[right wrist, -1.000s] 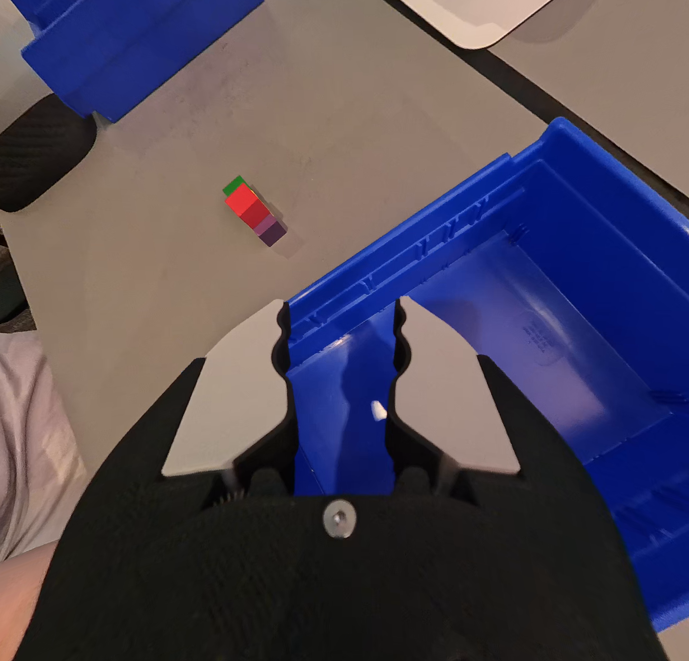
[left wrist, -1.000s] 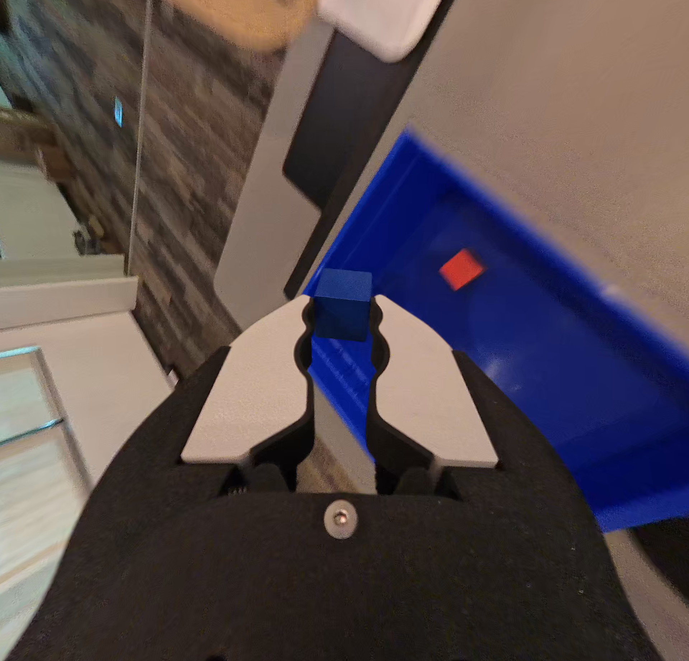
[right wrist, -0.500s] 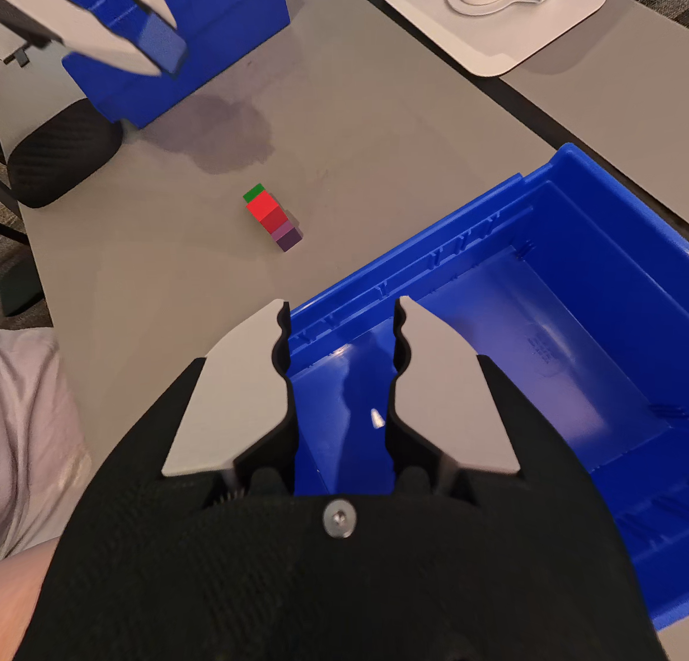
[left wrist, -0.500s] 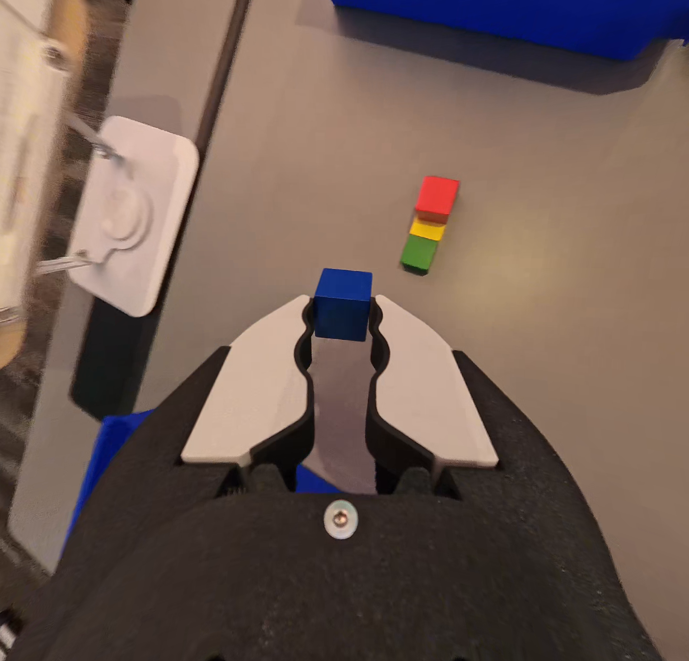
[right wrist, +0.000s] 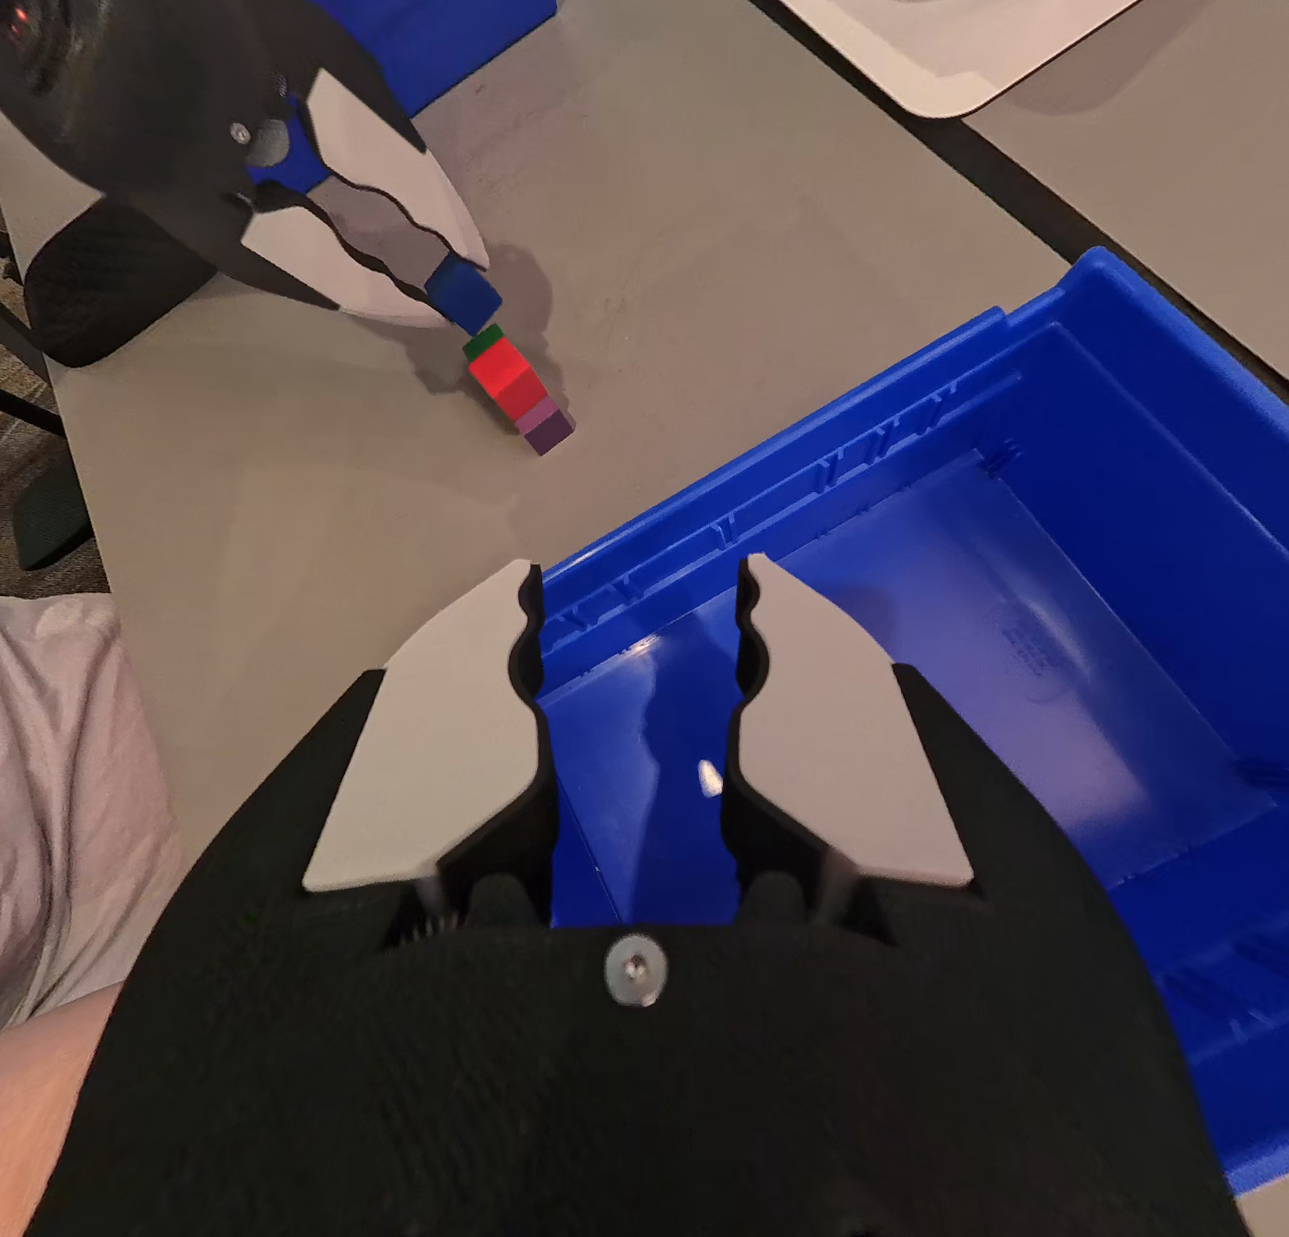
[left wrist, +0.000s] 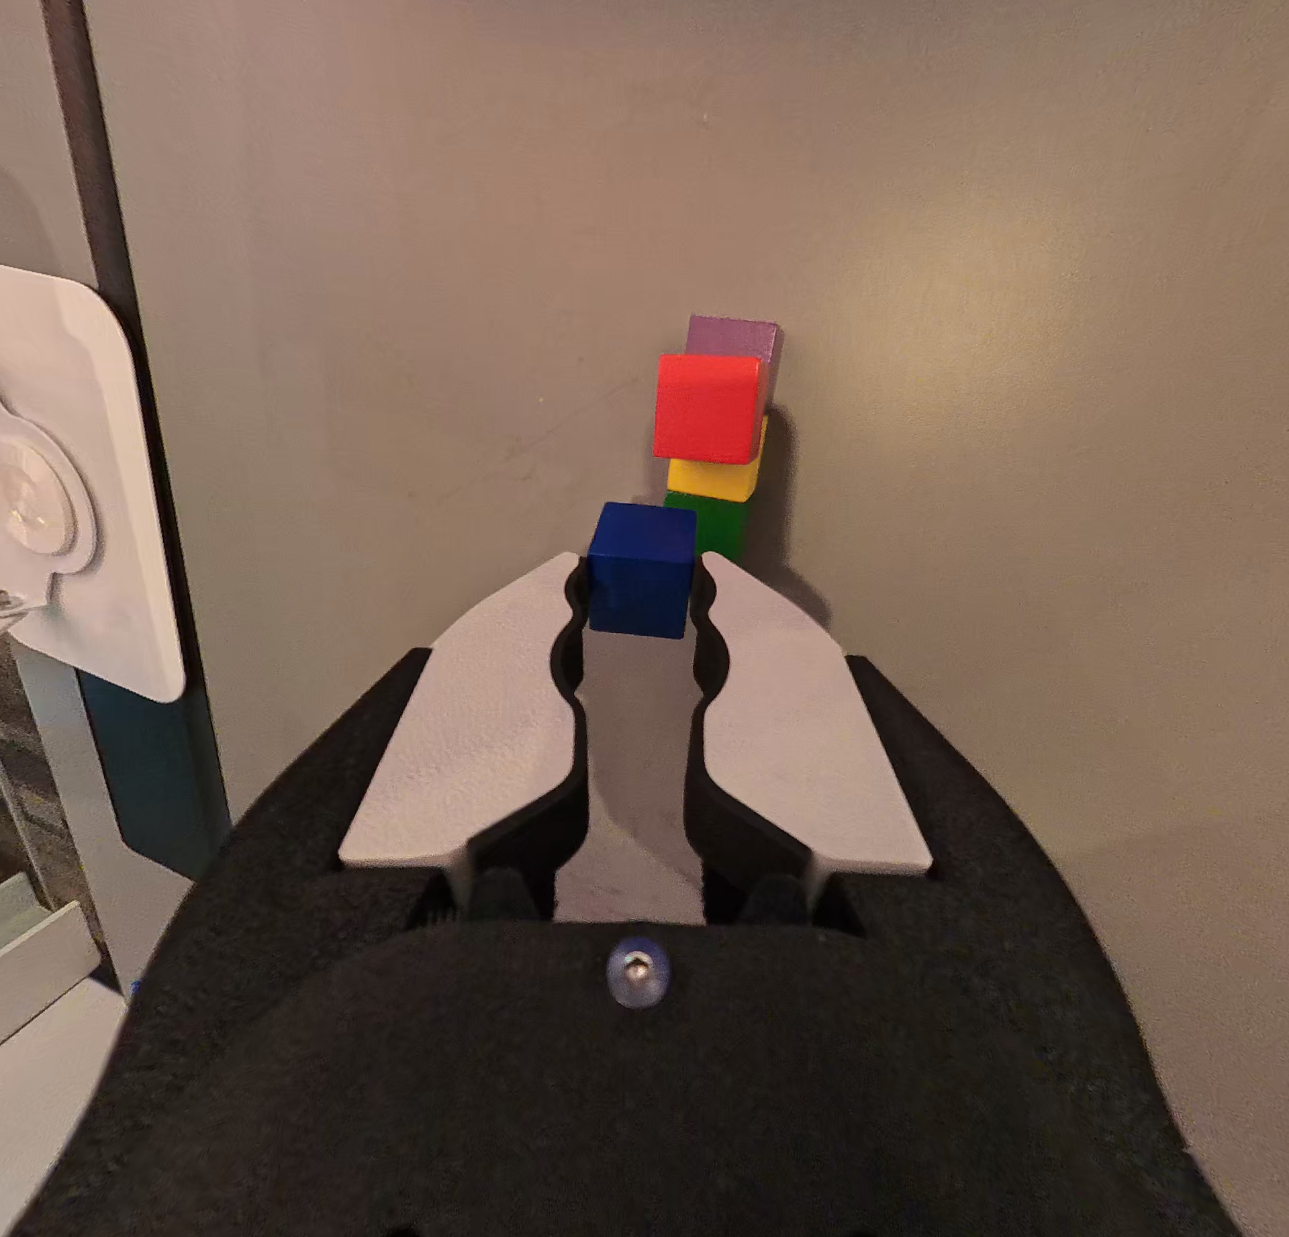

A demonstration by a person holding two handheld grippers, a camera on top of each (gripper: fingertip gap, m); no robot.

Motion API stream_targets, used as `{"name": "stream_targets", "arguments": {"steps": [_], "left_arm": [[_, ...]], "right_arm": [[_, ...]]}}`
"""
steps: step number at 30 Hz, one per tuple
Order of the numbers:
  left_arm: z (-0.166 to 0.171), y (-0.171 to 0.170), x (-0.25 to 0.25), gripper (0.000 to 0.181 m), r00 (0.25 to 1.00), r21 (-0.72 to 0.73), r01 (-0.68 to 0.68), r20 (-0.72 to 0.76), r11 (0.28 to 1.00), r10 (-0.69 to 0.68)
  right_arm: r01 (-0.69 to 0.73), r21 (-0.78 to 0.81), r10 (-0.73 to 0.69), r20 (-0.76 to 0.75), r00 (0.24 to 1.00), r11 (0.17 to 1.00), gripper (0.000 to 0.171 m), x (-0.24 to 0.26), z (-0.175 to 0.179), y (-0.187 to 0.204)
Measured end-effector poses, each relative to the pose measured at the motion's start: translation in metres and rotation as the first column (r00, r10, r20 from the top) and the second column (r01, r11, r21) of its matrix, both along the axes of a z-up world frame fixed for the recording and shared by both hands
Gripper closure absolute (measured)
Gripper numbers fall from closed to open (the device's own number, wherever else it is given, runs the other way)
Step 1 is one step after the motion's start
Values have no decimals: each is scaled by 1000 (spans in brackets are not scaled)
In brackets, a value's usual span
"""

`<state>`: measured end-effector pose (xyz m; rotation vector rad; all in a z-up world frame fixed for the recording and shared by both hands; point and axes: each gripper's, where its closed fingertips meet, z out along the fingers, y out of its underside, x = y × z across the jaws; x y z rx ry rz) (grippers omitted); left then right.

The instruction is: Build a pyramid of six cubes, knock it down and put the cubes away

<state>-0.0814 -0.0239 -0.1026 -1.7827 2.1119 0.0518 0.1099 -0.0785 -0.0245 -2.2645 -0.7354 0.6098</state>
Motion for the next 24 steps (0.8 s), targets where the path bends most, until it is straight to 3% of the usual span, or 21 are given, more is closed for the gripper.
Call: {"name": "stream_targets", "arguments": {"steps": [24], "left_arm": [[-18, -10, 6, 154, 986, -47, 41, -159, 998, -48]], "right_arm": [[-10, -39, 10, 7, 1000, 999, 116, 1, -7, -3]]}}
